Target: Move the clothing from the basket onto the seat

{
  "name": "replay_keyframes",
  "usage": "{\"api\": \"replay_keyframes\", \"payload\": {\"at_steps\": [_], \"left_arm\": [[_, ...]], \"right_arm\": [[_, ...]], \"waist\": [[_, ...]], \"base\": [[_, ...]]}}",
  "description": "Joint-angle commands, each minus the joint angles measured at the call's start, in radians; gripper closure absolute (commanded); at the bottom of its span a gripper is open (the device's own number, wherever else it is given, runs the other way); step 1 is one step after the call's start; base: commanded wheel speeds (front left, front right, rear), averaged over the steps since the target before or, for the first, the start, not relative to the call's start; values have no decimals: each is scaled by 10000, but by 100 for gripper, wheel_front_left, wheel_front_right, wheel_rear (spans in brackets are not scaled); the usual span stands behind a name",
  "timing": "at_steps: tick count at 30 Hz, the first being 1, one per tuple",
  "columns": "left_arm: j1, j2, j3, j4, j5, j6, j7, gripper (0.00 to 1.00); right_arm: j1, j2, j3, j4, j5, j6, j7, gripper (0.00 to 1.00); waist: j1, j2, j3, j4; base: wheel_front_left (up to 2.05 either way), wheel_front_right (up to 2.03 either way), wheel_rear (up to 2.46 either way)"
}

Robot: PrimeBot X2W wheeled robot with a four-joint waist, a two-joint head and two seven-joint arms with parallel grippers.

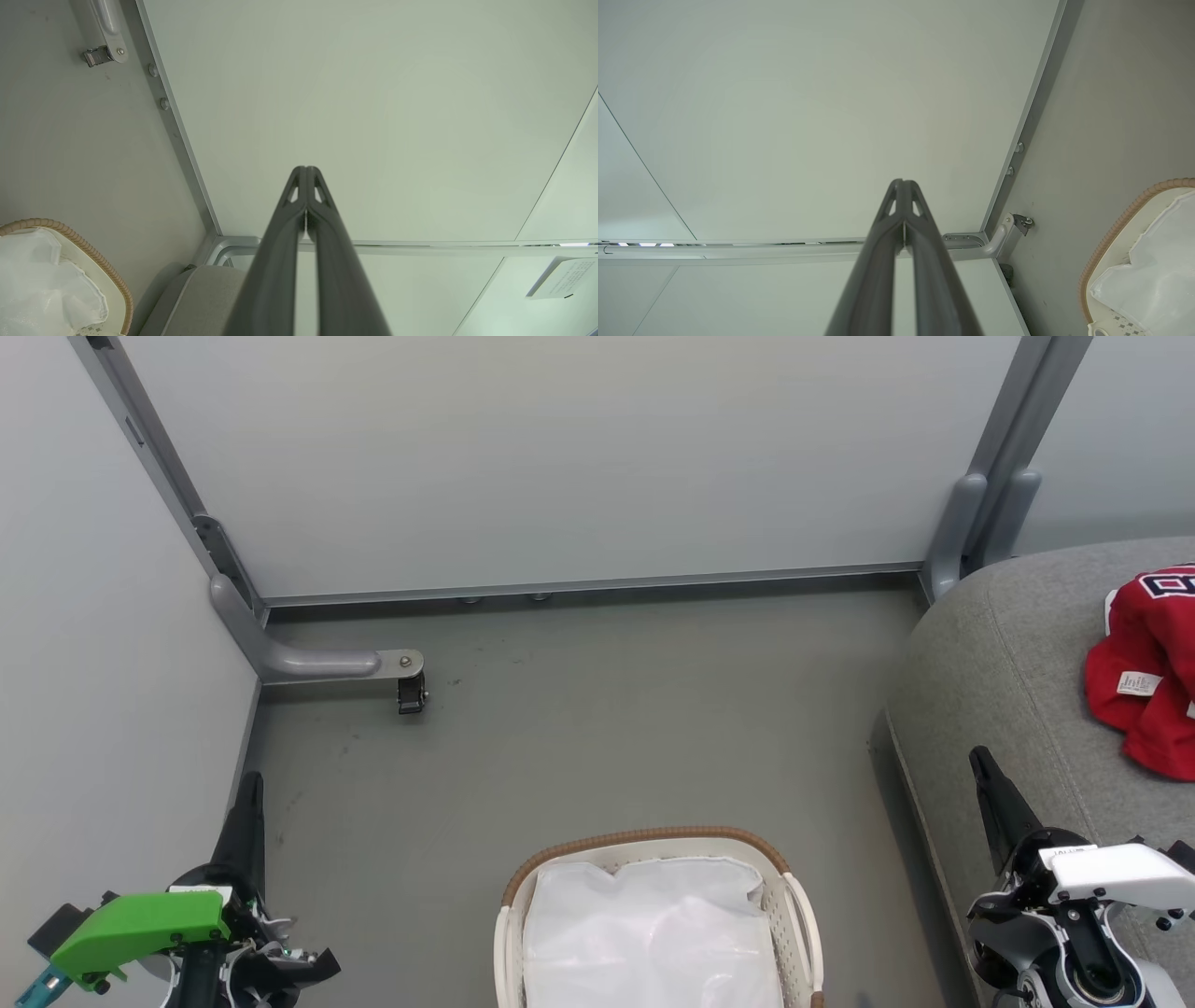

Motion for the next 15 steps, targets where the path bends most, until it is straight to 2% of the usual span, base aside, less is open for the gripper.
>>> {"api": "replay_keyframes", "payload": {"at_steps": [1, 15], "left_arm": [[-159, 35, 31, -13, -16, -35, 31, 100], [-159, 22, 48, -11, 4, -35, 25, 100]], "right_arm": [[103, -60, -25, -38, 32, -7, 17, 100], [103, -60, -24, -37, 33, -7, 16, 100]], "waist": [[0, 16, 0, 0], [0, 16, 0, 0]], "base": [[0, 0, 0], [0, 0, 0]]}}
